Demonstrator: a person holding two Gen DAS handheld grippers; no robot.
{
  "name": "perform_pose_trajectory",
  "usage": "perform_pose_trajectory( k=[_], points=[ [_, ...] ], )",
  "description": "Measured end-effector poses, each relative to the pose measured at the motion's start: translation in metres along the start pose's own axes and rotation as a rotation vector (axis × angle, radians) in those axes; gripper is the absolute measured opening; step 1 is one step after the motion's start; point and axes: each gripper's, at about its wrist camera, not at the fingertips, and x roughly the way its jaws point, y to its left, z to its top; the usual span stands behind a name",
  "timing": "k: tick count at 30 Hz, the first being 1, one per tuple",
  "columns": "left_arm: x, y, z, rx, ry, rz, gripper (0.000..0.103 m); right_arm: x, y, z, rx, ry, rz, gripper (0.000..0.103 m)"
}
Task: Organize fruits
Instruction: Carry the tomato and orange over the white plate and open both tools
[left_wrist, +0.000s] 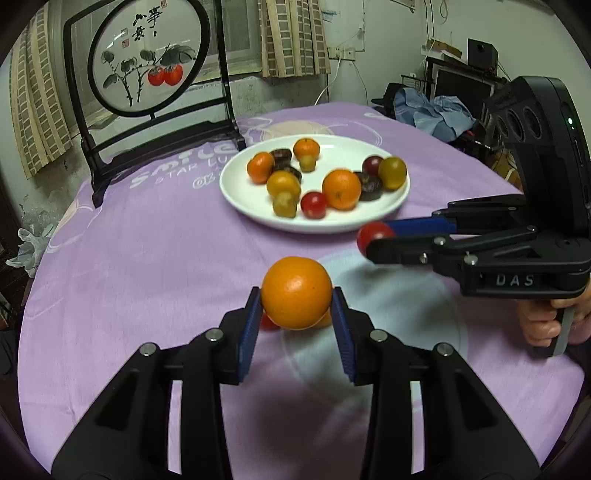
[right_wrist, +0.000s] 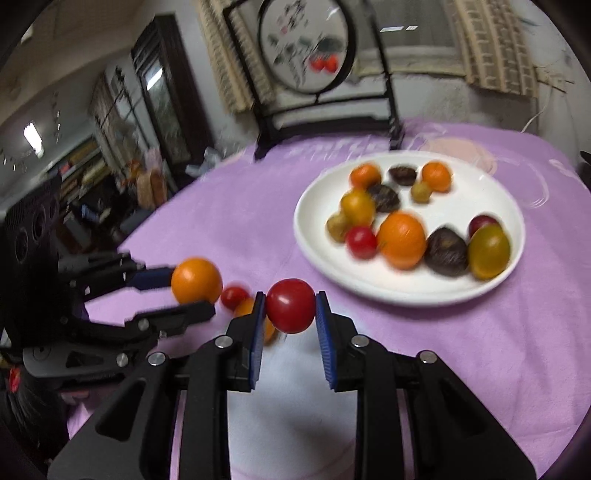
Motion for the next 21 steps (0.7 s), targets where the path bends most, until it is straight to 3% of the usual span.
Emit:
perform_pose_trajectory(
  k=[4, 7, 11, 15, 17, 19, 21],
  points=[
    [0.010, 0.002, 0.032, -0.019, -0.022, 0.021, 0.038, -0.006, -0.020, 0.020, 0.072, -0.147, -0.072, 0.027],
    [0.023, -0.001, 0.059, -0.010, -0.050, 0.074, 0.038, -0.003, -0.040, 0.034, 0.122, -0.207, -0.133, 0.027],
    [0.058, 0.000, 0.093, -0.037, -0.029, 0.085, 0.038, 0.014, -0.067, 0.047, 0.183, -0.203, -0.182, 0.027],
    [0.091, 0.002, 0.107, -0.086, 0.028, 0.072, 0.040, 0.025, -0.081, 0.050, 0.208, -0.154, -0.166, 0.031],
    [0.092, 0.002, 0.109, -0.087, 0.013, 0.093, 0.060, 0.021, -0.082, 0.049, 0.227, -0.149, -0.173, 0.043],
    [0.083, 0.006, 0.108, -0.087, -0.018, 0.129, 0.071, 0.010, -0.083, 0.047, 0.249, -0.180, -0.171, 0.060],
    [0.069, 0.016, 0.108, -0.125, -0.043, 0.144, 0.080, 0.000, -0.077, 0.045, 0.244, -0.206, -0.171, 0.060]
  ],
)
